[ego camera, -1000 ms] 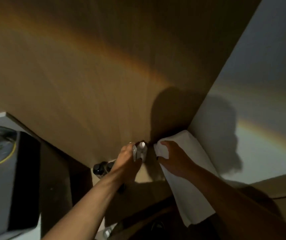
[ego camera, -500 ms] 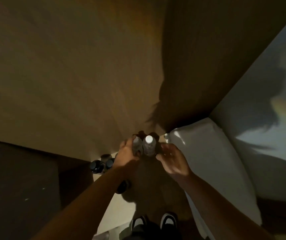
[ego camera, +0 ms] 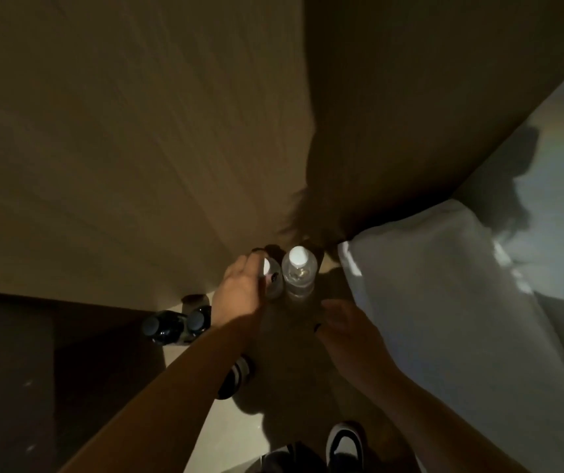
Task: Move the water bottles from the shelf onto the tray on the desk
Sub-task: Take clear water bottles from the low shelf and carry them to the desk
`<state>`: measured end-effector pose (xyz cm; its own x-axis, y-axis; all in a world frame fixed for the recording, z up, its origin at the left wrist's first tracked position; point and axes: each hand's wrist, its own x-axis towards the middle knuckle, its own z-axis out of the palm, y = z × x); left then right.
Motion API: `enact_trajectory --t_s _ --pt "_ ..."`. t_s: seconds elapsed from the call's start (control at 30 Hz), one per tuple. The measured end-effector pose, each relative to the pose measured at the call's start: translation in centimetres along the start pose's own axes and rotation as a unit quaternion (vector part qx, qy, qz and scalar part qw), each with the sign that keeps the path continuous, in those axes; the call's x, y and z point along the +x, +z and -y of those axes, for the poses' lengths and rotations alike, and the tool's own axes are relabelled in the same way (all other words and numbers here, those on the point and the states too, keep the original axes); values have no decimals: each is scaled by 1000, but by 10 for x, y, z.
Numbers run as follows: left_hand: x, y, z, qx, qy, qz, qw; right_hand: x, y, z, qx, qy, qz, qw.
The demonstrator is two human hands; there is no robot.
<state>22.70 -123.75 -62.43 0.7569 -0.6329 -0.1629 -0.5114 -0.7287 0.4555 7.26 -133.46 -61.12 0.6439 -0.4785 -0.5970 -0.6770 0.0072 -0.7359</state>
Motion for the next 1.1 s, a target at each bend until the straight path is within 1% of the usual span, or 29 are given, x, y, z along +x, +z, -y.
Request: enact_trajectory --t_s 0.1,0.17,0.23,0.3,0.37,0.43,0.57,0.6,0.67,0.73,0.83,0.87,0.93,0.97,1.03,1.1 --pt "-7 5 9 21 -5 -26 999 1 10 -9 -23 22 26 999" --pt "-12 2 15 27 -18 -51 998 1 14 -12 -54 7 50 997" --pt "-17 -9 15 10 -37 -79 996 -2 15 -12 -74 -4 71 995" --pt "-27 -27 11 -1 -35 -107 994 -4 17 -9 -77 -10 71 994" --pt "-43 -46 7 -29 -26 -127 991 -2 21 -5 -80 -40 46 995" --pt "-59 -63 5 -70 -38 -130 988 0 27 0 -110 -83 31 990" --pt "-79 -83 4 -115 -55 -149 981 2 39 7 -167 -149 76 972" --pt "-81 -86 2 -114 -46 -148 981 2 43 5 -163 -153 71 972" --pt "-86 -89 -7 -107 -26 -134 985 6 52 -3 -150 -128 49 979" --pt "-92 -85 -17 -148 -51 -112 981 11 58 -20 -132 -107 37 985" --pt "-95 -73 -24 -239 -107 -124 957 9 54 -34 -106 -94 57 988" --pt "-95 -70 -24 -275 -120 -132 945 7 53 -35 -96 -95 59 989" --pt "-89 -61 -16 -366 -141 -159 906 2 52 -35 -73 -89 62 991" --pt "-87 -59 -12 -401 -137 -165 891 0 52 -34 -56 -81 60 993" --pt "-84 -51 -2 -441 -120 -142 878 -4 50 -25 -26 -68 66 995" --pt "-81 -44 2 -486 -121 -92 861 -6 45 -14 -30 -74 84 993"
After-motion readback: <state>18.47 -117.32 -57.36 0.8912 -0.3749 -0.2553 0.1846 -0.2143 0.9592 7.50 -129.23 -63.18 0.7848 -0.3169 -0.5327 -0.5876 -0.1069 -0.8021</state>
